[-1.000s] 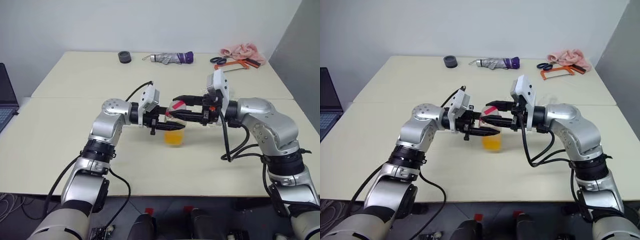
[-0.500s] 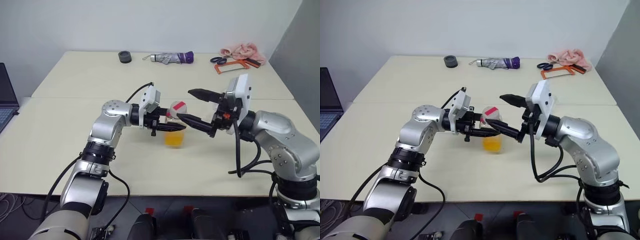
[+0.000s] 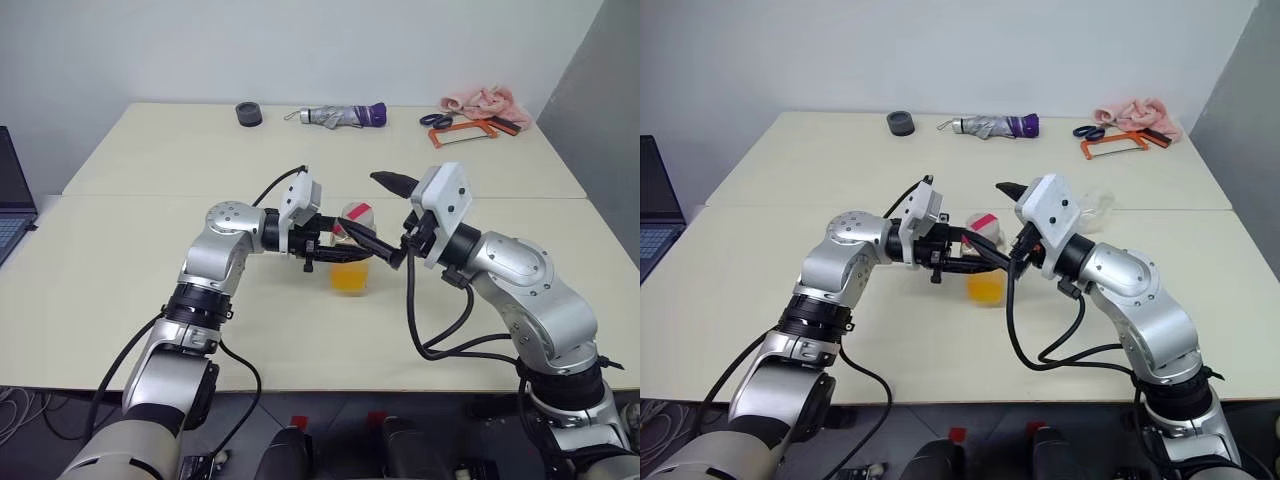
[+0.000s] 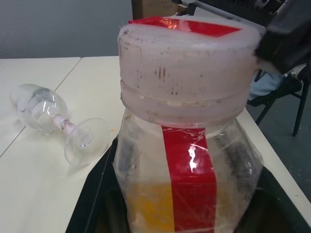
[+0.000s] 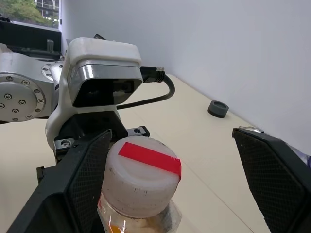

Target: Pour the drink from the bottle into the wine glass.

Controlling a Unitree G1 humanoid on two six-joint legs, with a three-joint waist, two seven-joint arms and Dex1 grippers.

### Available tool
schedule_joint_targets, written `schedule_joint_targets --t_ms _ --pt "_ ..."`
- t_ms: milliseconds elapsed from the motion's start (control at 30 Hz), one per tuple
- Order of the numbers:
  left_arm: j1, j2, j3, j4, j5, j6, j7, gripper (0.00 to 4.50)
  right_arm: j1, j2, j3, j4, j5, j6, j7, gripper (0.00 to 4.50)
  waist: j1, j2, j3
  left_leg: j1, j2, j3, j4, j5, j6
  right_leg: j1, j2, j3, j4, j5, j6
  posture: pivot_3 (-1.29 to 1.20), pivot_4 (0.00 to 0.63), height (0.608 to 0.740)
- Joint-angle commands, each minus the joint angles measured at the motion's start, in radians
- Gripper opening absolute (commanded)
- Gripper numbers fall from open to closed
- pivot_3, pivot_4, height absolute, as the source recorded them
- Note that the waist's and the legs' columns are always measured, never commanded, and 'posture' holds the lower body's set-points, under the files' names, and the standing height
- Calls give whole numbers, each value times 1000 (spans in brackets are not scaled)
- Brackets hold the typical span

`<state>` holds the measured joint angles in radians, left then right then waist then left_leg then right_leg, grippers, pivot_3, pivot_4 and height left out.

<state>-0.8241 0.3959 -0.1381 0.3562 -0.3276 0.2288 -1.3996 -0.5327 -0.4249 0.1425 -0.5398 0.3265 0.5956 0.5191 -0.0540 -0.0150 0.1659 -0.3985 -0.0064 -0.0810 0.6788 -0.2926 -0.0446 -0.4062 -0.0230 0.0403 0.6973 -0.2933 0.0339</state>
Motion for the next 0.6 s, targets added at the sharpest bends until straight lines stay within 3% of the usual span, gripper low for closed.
schedule_joint_targets --t_ms 33,600 --pt "-25 2 15 -18 -9 -22 7 1805 15 -30 -41 -10 -22 -20 -5 4233 0 0 0 0 0 0 0 0 0 0 0 0 0 0 0 0 150 740" --pt "-15 9 18 -6 2 -54 23 1802 97 -114 -138 -85 94 50 40 4233 3 0 0 0 0 0 0 0 0 0 0 0 0 0 0 0 150 740"
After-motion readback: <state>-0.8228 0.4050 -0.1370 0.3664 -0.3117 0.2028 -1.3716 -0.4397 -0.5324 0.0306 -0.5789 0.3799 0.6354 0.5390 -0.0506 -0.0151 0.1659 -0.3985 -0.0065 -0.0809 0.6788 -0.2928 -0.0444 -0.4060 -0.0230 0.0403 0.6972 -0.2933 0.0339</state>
